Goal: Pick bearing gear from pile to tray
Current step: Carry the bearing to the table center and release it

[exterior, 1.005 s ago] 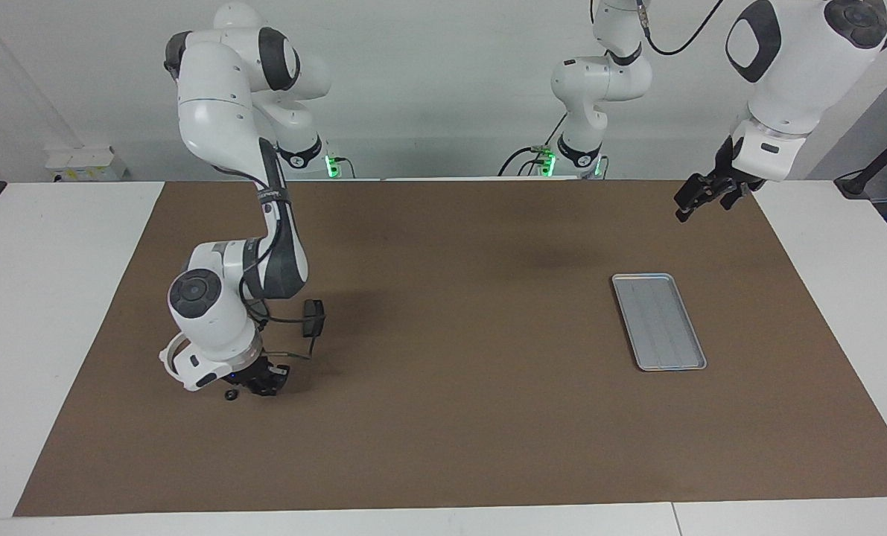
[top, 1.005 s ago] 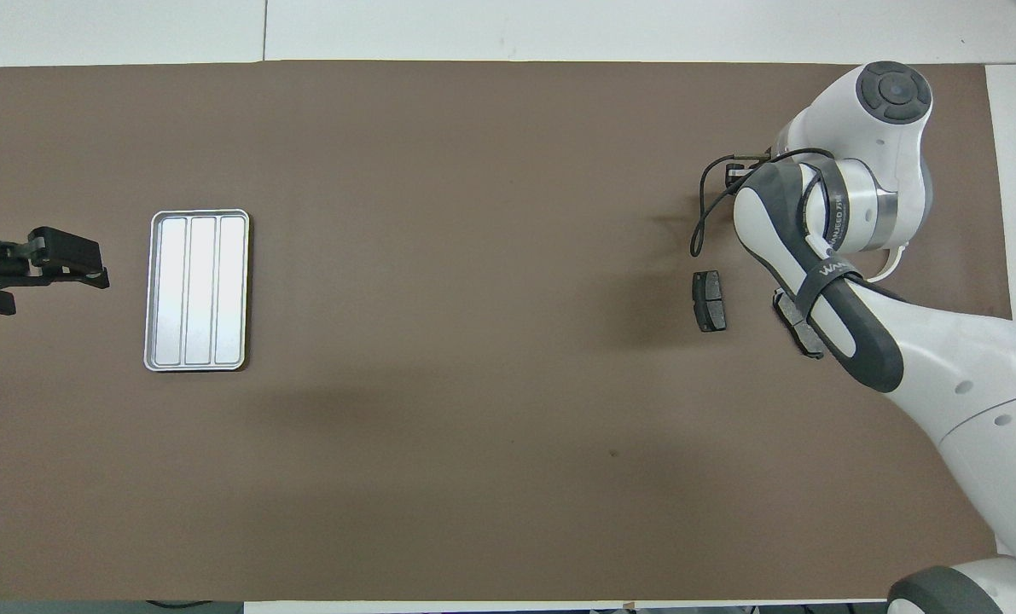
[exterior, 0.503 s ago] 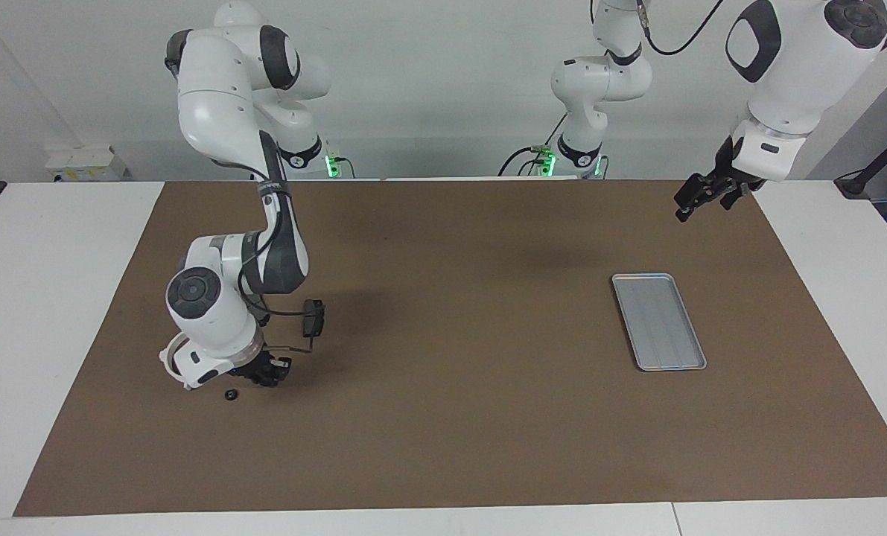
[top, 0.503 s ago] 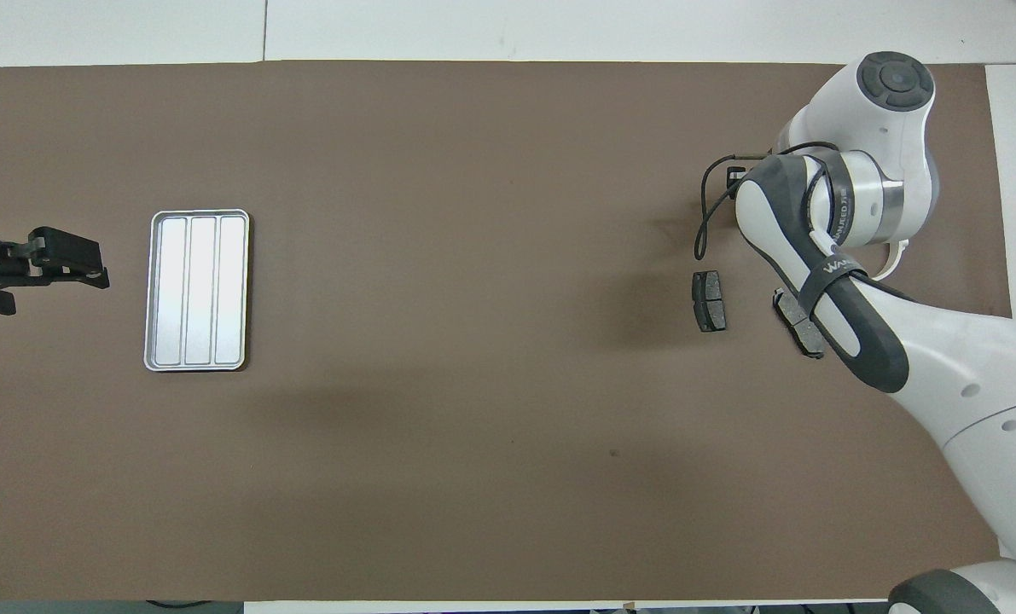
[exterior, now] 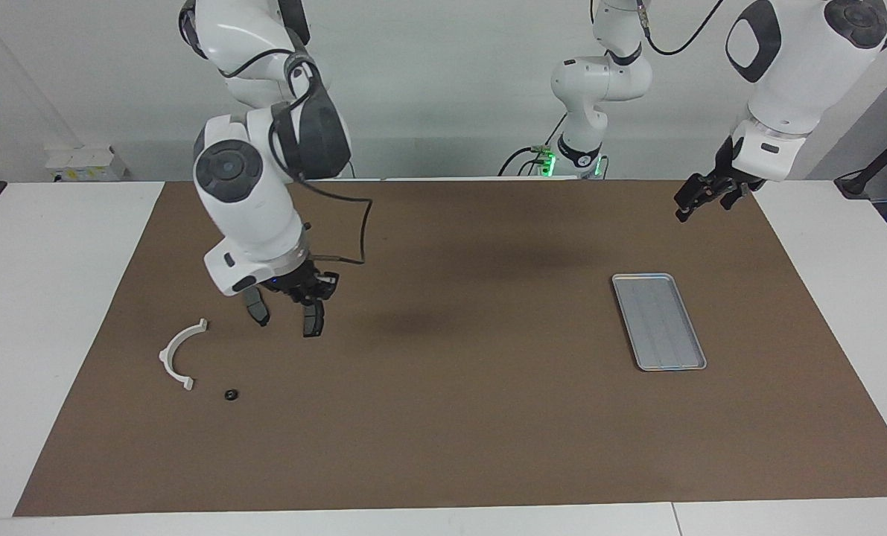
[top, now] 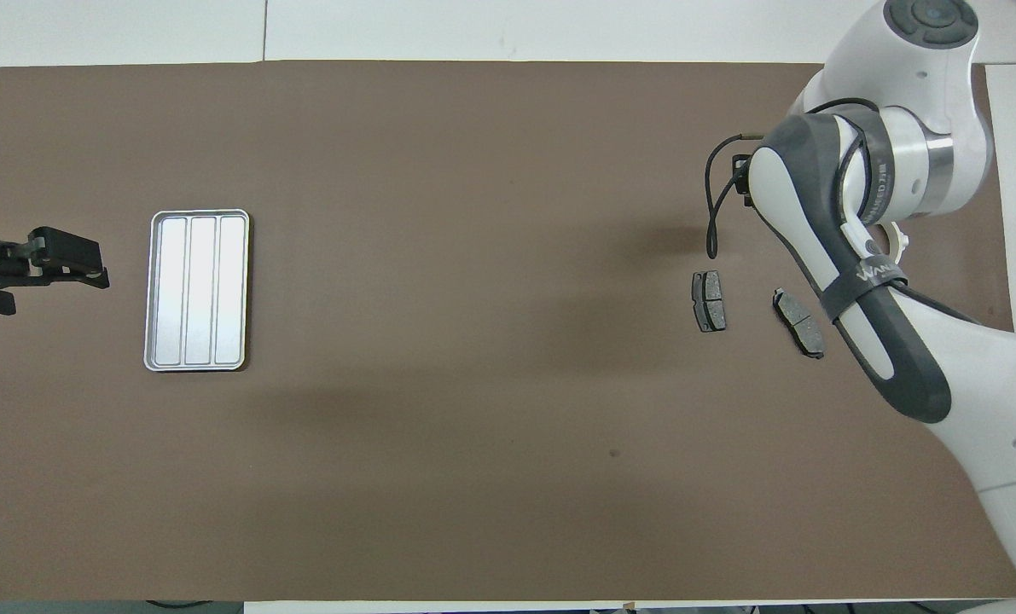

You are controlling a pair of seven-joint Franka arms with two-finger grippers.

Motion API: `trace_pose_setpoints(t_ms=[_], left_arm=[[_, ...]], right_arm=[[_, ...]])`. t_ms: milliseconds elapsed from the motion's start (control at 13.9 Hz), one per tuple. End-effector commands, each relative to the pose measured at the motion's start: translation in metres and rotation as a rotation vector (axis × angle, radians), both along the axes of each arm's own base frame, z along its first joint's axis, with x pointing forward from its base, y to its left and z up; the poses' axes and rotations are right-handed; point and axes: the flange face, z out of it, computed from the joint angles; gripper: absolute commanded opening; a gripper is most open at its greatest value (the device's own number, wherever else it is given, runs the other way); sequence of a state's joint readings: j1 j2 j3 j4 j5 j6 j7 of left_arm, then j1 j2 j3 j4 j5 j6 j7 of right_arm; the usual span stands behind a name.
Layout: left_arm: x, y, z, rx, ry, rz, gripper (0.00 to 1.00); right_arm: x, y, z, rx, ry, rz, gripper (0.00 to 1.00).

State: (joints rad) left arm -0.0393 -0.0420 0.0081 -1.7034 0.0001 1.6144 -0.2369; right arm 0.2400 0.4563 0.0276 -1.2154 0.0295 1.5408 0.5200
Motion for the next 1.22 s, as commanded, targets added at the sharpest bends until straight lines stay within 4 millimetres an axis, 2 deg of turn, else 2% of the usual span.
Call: trace_pose_setpoints(t_ms=[0, 144, 359, 574, 646, 790, 934, 1149], left_arm=[[-0.006, 0.0, 0.005, -0.016, -0.005, -0.002, 1.0], [-0.006, 0.0, 0.005, -0.016, -0.005, -0.002, 1.0], [-0.006, 0.0, 0.005, -0.016, -0.005, -0.002, 1.0], [-0.006, 0.0, 0.005, -0.014, -0.005, -0.002, 1.0], [-0.006, 0.0, 0.005, -0.016, -0.005, -0.002, 1.0], [-0.006, 0.0, 0.005, -0.016, -0.005, -0.002, 1.0], [-0.006, 0.0, 0.005, -0.016, -0.005, -0.002, 1.0], [-0.006, 0.0, 0.005, -0.014, -0.005, -0.002, 1.0]], right_arm=[[-0.02, 0.072, 0.003, -0.011, 0.006, -0.127, 0.0], [-0.038, 0.124, 0.007, -0.014, -0.023, -0.206, 0.0], [-0.063, 0.181, 0.009, -0.006, -0.059, -0.29, 0.0], [-0.079, 0.235, -0.015, 0.013, -0.084, -0.35, 0.0], [-0.08, 0.241, -0.021, 0.013, -0.093, -0.366, 0.0], [-0.086, 0.26, -0.043, -0.001, -0.092, -0.385, 0.0], [-0.093, 0.29, -0.086, -0.031, -0.102, -0.4, 0.0], [-0.086, 0.307, -0.127, -0.008, -0.145, -0.421, 0.0]])
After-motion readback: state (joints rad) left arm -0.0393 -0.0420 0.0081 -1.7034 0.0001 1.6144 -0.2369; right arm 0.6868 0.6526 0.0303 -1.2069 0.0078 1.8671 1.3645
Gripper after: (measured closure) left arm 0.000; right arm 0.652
